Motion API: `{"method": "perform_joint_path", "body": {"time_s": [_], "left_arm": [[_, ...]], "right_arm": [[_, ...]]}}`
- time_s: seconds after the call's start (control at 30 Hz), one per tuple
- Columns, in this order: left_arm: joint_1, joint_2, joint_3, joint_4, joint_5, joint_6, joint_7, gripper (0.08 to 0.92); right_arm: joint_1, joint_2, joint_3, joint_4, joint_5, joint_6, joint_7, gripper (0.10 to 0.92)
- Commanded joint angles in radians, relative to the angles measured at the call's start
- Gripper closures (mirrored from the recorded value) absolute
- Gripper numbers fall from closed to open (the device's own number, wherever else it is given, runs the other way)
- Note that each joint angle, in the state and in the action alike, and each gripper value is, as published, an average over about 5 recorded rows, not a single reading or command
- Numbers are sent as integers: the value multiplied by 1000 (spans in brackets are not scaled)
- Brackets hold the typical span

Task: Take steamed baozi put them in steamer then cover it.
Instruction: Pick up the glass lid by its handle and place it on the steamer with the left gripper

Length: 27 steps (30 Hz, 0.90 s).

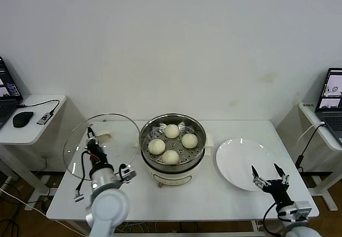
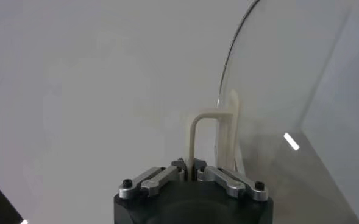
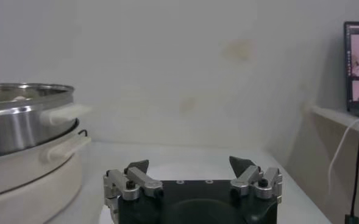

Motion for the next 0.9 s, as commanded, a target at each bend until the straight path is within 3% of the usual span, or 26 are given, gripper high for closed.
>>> {"method": "perform_joint_path", "body": {"time_s": [0.03, 0.63, 0.9], "left_arm": [[-74, -28, 153, 17, 32, 17, 80, 853], [-282, -142, 373, 186, 16, 51, 130, 853], [-335, -144, 433, 278, -38, 68, 107, 853]], "right_arm": [[0, 55, 6, -3, -80, 11, -3, 203], [-33, 76, 16, -20, -91, 20, -1, 203], [-29, 80, 21, -24, -91, 17, -1, 203]]}}
